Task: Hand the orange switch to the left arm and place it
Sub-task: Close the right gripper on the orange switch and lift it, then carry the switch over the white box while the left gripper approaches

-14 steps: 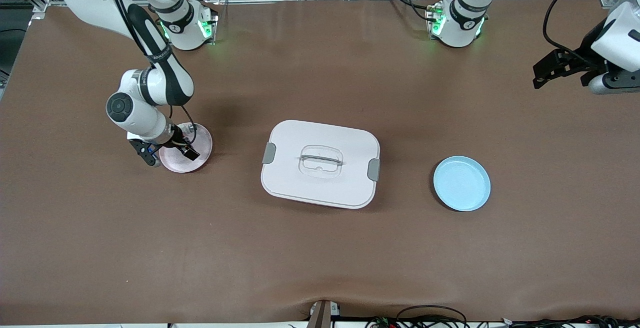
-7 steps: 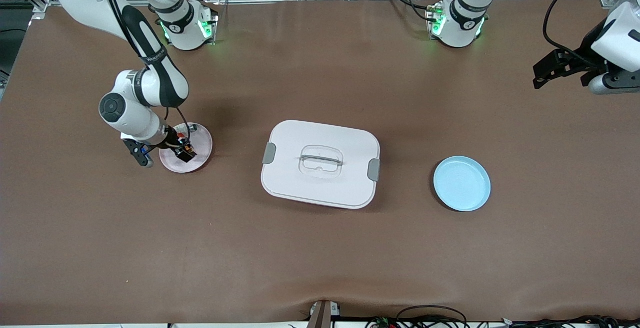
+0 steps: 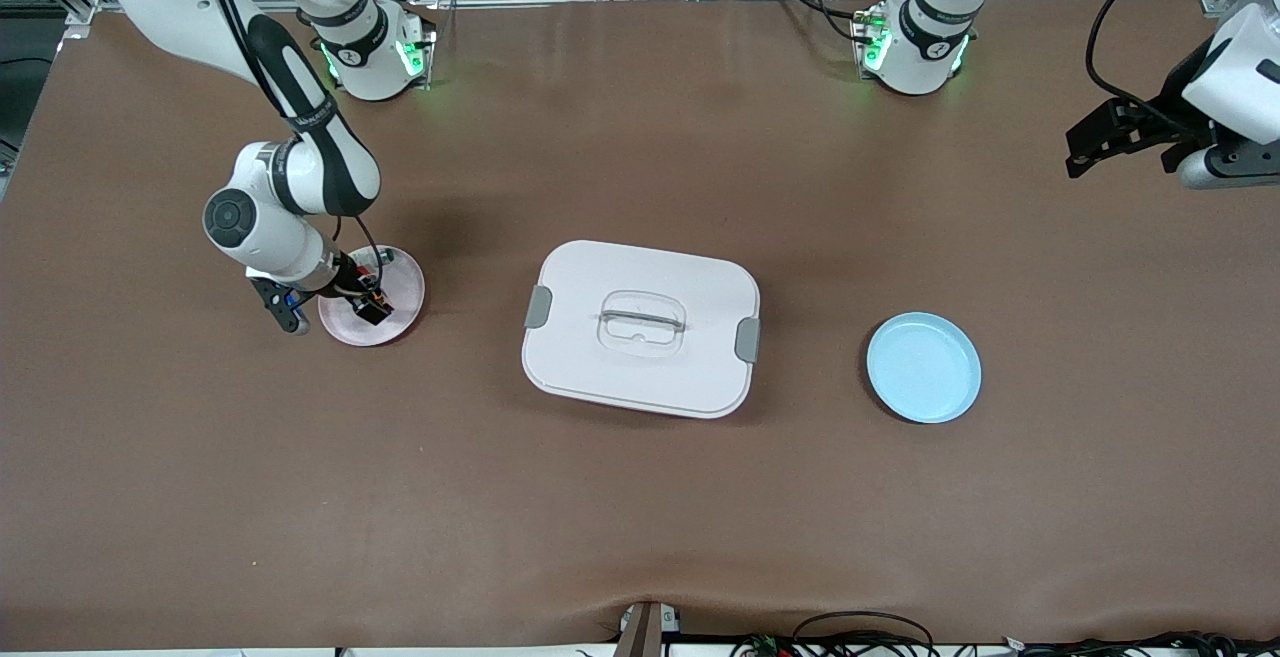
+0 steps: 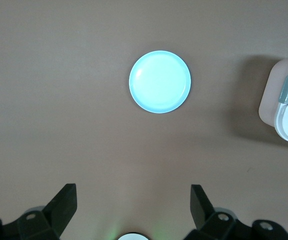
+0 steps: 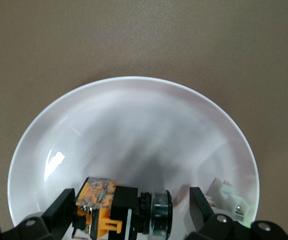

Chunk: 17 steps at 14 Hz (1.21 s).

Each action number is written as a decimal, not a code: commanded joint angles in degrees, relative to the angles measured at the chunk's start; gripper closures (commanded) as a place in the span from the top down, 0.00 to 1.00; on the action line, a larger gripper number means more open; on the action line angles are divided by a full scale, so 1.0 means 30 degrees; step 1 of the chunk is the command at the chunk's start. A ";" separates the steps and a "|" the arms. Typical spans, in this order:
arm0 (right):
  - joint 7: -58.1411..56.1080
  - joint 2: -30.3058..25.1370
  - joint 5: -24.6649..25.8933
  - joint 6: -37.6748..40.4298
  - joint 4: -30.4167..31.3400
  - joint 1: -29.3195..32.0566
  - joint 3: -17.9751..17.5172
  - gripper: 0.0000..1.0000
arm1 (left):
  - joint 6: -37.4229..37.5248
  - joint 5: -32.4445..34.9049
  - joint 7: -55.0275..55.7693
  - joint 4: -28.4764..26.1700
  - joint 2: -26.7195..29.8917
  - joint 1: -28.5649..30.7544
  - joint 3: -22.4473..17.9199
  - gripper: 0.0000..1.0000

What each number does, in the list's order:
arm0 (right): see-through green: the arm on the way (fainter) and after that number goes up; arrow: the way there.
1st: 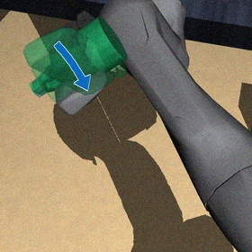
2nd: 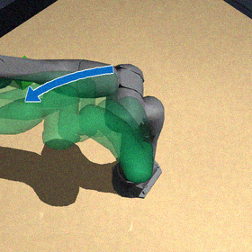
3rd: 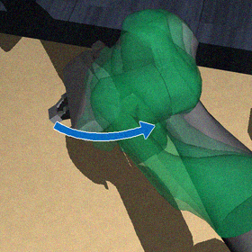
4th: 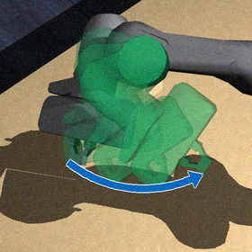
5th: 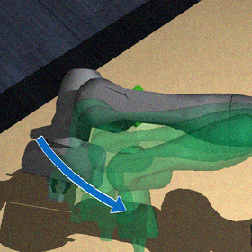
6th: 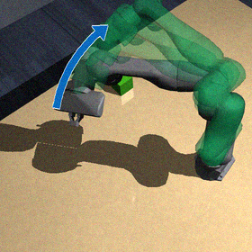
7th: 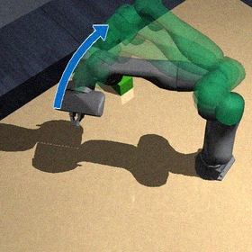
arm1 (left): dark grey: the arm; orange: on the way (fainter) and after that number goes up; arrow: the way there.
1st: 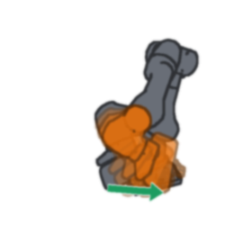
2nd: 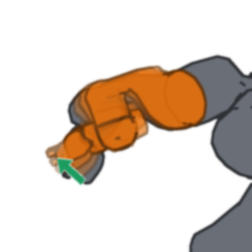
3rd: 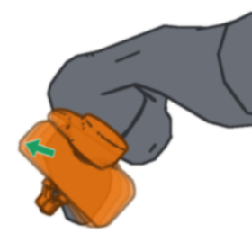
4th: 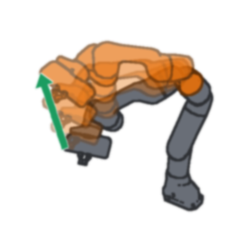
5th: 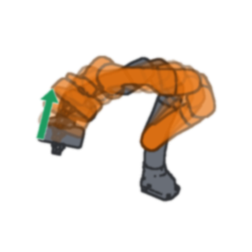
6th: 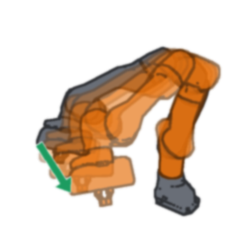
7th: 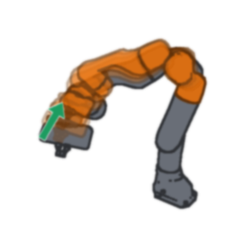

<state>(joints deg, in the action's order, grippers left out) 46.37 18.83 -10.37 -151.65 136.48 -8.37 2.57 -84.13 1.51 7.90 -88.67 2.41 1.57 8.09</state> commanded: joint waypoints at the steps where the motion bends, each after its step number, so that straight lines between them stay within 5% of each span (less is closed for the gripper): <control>1: 0.0248 0.0020 -0.0322 -0.0193 0.0151 -0.0168 -0.0095 1.00 | 0.0063 0.0023 0.0032 0.0054 0.0048 0.0093 0.0117 1.00; 2: 0.0335 0.0021 -0.0322 -0.0019 0.0151 -0.0139 -0.0095 0.91 | 0.0063 -0.0006 0.0032 0.0054 0.0048 0.0093 0.0117 1.00; 3: 0.0365 0.0021 -0.0322 0.0128 0.0151 -0.0255 -0.0124 0.30 | 0.0063 0.0023 0.0032 0.0054 0.0048 0.0122 0.0117 1.00; 4: 0.0974 0.0021 -0.0438 0.0042 0.0122 -0.0488 -0.0124 0.00 | 0.0063 -0.0006 0.0032 0.0083 0.0048 0.0122 0.0117 1.00; 8: 0.2123 -0.0241 -0.0586 0.0768 -0.0373 -0.0754 -0.0124 0.00 | 0.0034 0.0023 0.0032 0.0083 0.0048 0.0122 0.0117 1.00; 10: 0.2384 -0.0651 -0.0644 0.3366 -0.1541 -0.0725 -0.0124 0.00 | -0.0053 -0.0006 0.0032 0.0083 -0.0011 0.0093 0.0117 1.00; 14: 0.5745 -0.1034 -0.0644 0.9784 -0.6018 -0.1453 -0.0153 0.00 | -0.0112 -0.0006 0.0032 0.0054 -0.0069 0.0064 0.0117 1.00; 17: 0.8649 -0.0888 -0.2248 1.1202 -0.8514 -0.3151 -0.0124 0.00 | -0.0112 0.0023 0.0032 0.0054 -0.0157 0.0035 0.0117 1.00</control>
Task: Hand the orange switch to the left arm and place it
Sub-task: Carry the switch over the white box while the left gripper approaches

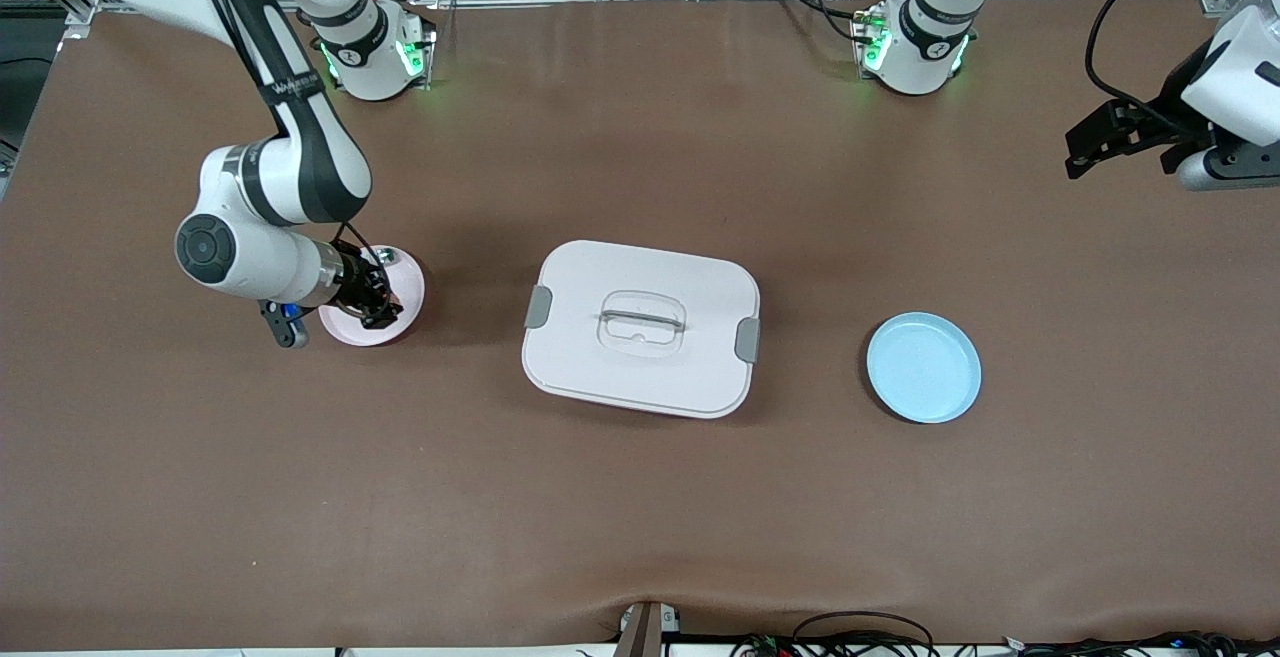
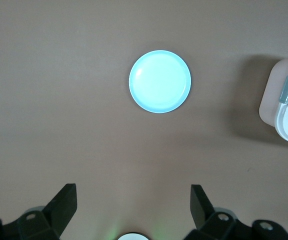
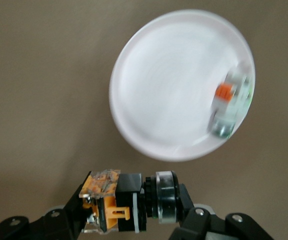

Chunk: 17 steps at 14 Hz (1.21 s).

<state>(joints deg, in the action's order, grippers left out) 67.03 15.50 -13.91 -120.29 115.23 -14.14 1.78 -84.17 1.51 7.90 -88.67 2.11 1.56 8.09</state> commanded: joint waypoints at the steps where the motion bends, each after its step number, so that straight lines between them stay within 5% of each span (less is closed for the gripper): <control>1: 0.2522 0.0282 -0.1655 0.0779 -0.1958 -0.1583 0.0111 0.00 | -0.0126 0.0023 0.0060 0.0055 -0.0059 0.0037 0.0116 1.00; 6: 0.7061 0.1216 -0.4643 0.0809 -0.6259 -0.3635 0.0111 0.00 | -0.0126 -0.0006 0.0090 0.0084 -0.0088 -0.0050 0.0145 1.00; 10: 0.9877 0.2739 -0.7018 0.0809 -0.9924 -0.5126 0.0139 0.00 | -0.1293 -0.2138 0.0090 0.0055 -0.0088 -0.0022 0.0496 1.00; 17: 1.5181 0.4937 -0.8018 0.0516 -1.4669 -0.7737 0.0110 0.00 | -0.3287 -0.6152 0.1378 0.0055 -0.0671 -0.0344 0.2195 1.00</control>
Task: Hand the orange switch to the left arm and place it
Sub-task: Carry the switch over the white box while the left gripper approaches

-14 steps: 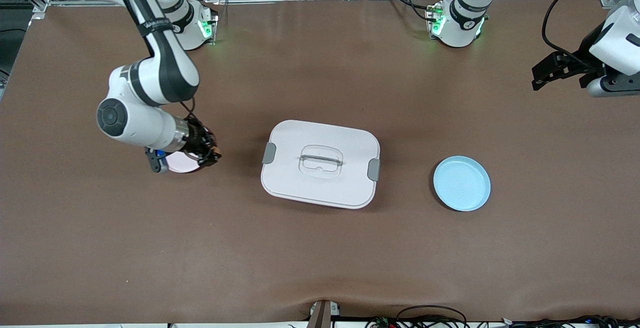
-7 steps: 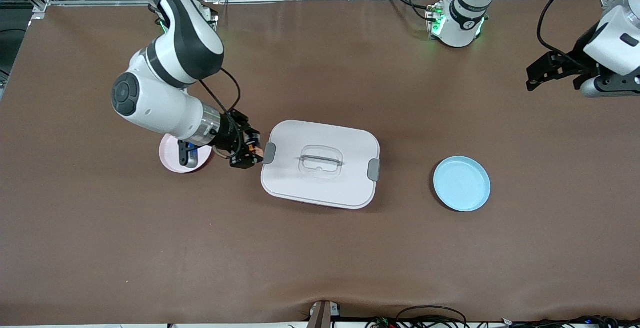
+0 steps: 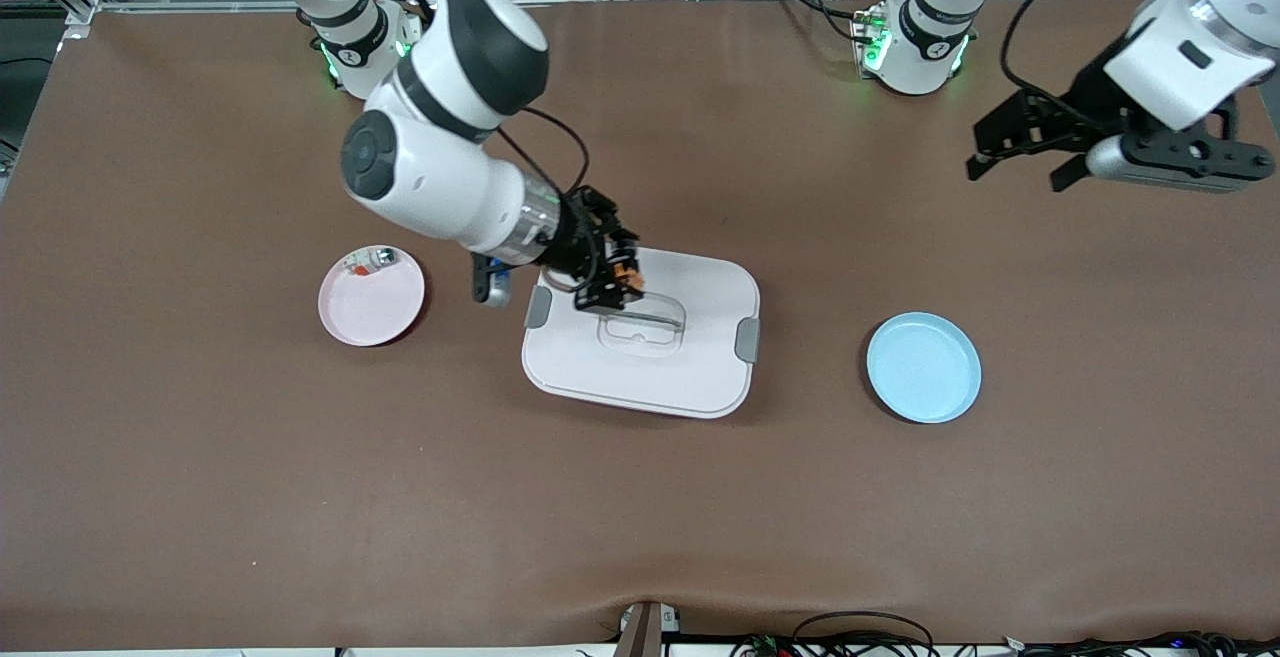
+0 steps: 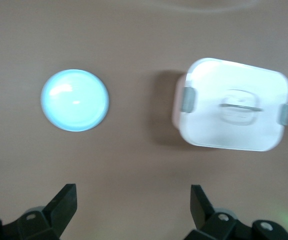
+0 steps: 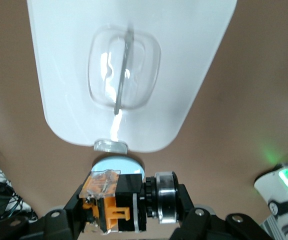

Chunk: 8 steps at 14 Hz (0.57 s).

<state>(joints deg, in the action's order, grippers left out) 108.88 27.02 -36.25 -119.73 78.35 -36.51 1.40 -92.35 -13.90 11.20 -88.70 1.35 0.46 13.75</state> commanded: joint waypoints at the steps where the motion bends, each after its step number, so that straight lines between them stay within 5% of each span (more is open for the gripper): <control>1: 0.1410 0.1477 -0.0861 0.0330 -0.2996 -0.0454 0.0238 0.00 | -0.0911 -0.1455 0.0281 0.0064 -0.0739 0.0024 0.0512 1.00; 6: 0.1530 0.2155 -0.2681 -0.2649 -0.4233 -0.1625 0.0238 0.00 | -0.3780 -0.6666 -0.0068 0.0094 -0.2117 -0.0034 0.0895 1.00; 8: 0.1500 0.2534 -0.2710 -0.3534 -0.4610 -0.1949 0.0238 0.00 | -0.4893 -0.6879 -0.0187 0.0094 -0.2382 -0.0762 0.1041 1.00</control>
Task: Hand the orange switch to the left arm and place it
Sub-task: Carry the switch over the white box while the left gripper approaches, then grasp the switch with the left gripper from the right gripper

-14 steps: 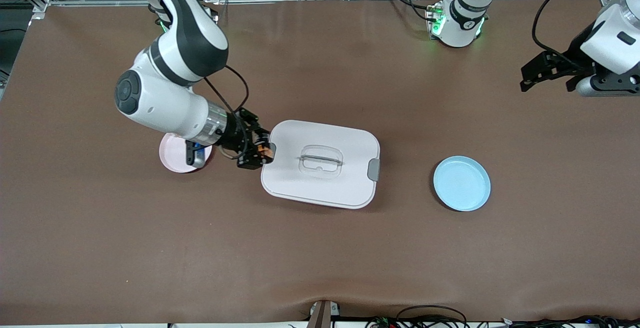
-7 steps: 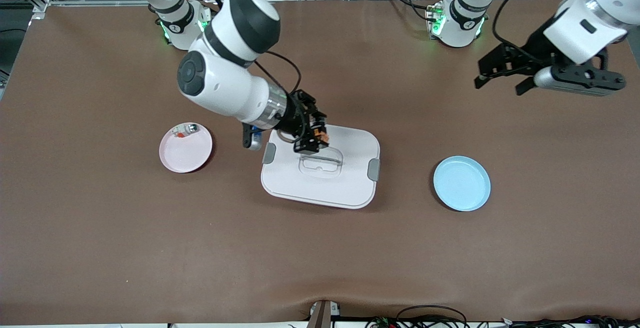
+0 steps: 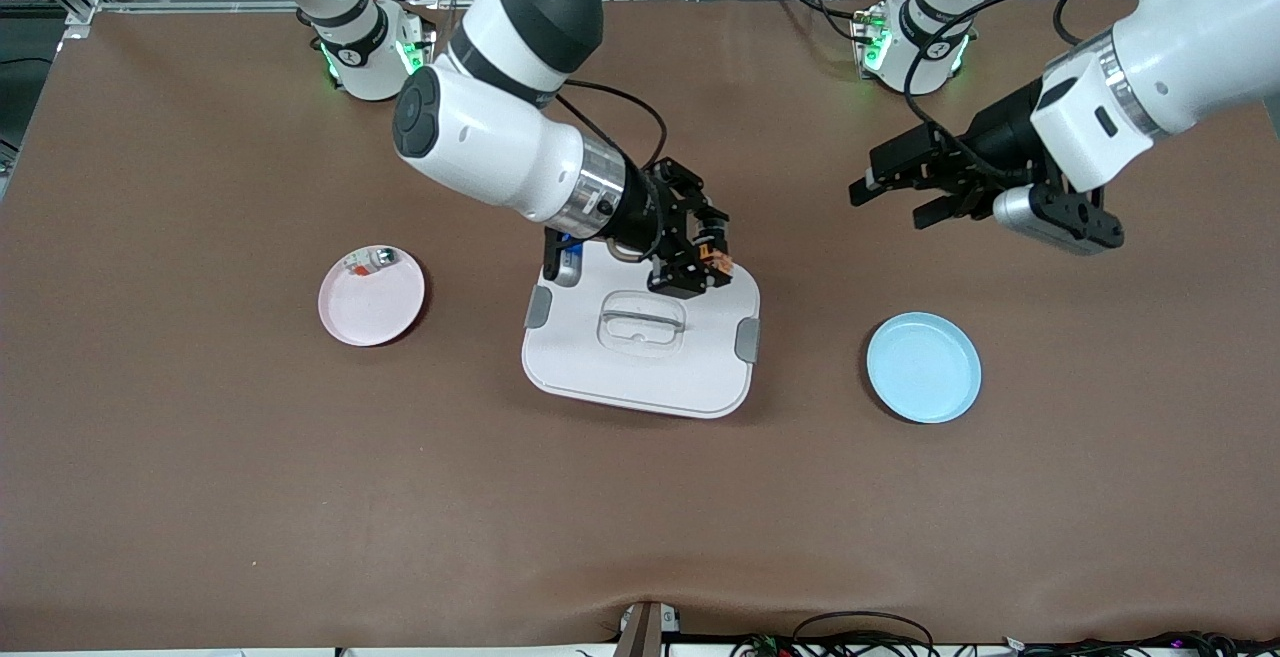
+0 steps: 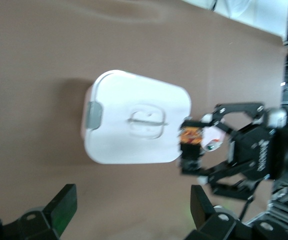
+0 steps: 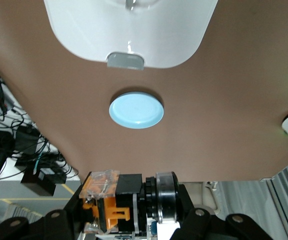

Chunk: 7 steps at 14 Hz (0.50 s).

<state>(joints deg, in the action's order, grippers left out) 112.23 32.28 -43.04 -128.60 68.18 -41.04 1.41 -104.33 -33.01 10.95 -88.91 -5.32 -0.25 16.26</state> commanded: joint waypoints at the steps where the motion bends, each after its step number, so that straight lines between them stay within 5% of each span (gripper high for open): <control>1: 0.0443 0.1160 -0.0450 -0.0639 -0.1745 -0.0499 0.0232 0.00 | -0.1342 -0.0511 -0.0220 0.0163 -0.0275 -0.0939 0.0204 1.00; 5: 0.1761 0.1574 -0.0450 -0.1633 -0.2629 -0.0675 0.0087 0.00 | -0.2664 -0.0394 -0.1913 0.0105 -0.1037 -0.1969 0.0233 1.00; 7: 0.1791 0.1574 -0.0450 -0.1694 -0.2658 -0.0646 -0.0237 0.00 | -0.2664 -0.0423 -0.3495 0.0017 -0.1272 -0.1882 0.0233 0.88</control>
<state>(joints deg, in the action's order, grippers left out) 116.05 35.38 -43.47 -133.09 63.15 -42.56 1.05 -111.82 -33.59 4.87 -88.93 -8.43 -6.58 16.85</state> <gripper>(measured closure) 0.269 0.053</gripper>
